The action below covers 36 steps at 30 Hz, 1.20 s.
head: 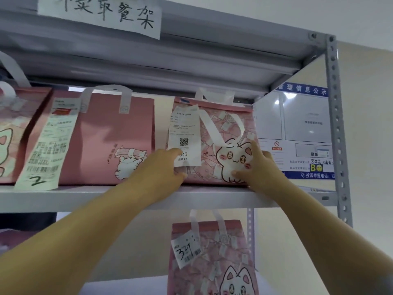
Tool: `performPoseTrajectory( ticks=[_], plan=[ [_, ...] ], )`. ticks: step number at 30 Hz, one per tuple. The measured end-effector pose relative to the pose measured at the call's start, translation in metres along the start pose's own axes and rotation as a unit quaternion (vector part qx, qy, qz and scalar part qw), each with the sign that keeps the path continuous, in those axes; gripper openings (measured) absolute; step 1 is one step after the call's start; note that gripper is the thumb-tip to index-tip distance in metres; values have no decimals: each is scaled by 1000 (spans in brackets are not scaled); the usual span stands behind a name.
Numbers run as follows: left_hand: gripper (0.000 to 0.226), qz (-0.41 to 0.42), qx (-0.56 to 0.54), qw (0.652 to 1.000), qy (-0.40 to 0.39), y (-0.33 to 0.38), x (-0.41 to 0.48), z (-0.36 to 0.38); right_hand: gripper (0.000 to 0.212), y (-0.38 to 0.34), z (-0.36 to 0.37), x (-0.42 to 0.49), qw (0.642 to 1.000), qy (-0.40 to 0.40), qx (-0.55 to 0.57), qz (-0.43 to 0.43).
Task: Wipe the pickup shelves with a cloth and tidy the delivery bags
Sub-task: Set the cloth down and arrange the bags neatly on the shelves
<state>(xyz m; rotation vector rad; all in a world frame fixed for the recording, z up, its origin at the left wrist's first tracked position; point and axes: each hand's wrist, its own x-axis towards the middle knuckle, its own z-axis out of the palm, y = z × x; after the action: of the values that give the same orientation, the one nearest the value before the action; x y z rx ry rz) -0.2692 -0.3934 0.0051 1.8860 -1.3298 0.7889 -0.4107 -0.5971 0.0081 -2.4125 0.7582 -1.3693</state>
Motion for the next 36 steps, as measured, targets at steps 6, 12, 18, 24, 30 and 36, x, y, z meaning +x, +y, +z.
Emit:
performPoseTrajectory(
  ticks=[6, 12, 18, 24, 30, 36],
  plan=[
    [54, -28, 7, 999, 14, -11, 6, -4, 93, -6, 3, 5, 1000, 2, 3, 10],
    [48, -54, 23, 998, -7, -9, 18, 1, 76, -1, 3, 9, 1000, 7, -5, 27],
    [45, -72, 26, 997, 7, -6, 18, 8, 60, -2, 4, 9, 999, 13, -16, 36],
    [41, -70, 63, 995, 31, -5, 8, 0, 60, -8, 4, 5, 1000, 5, -4, 25],
    [42, -40, 45, 996, 64, 2, -8, -17, 64, -18, -3, -5, 999, 39, -20, 20],
    [32, 31, 31, 993, 110, 5, -30, -29, 55, -36, -8, -36, 988, 144, 22, -51]
  ],
)
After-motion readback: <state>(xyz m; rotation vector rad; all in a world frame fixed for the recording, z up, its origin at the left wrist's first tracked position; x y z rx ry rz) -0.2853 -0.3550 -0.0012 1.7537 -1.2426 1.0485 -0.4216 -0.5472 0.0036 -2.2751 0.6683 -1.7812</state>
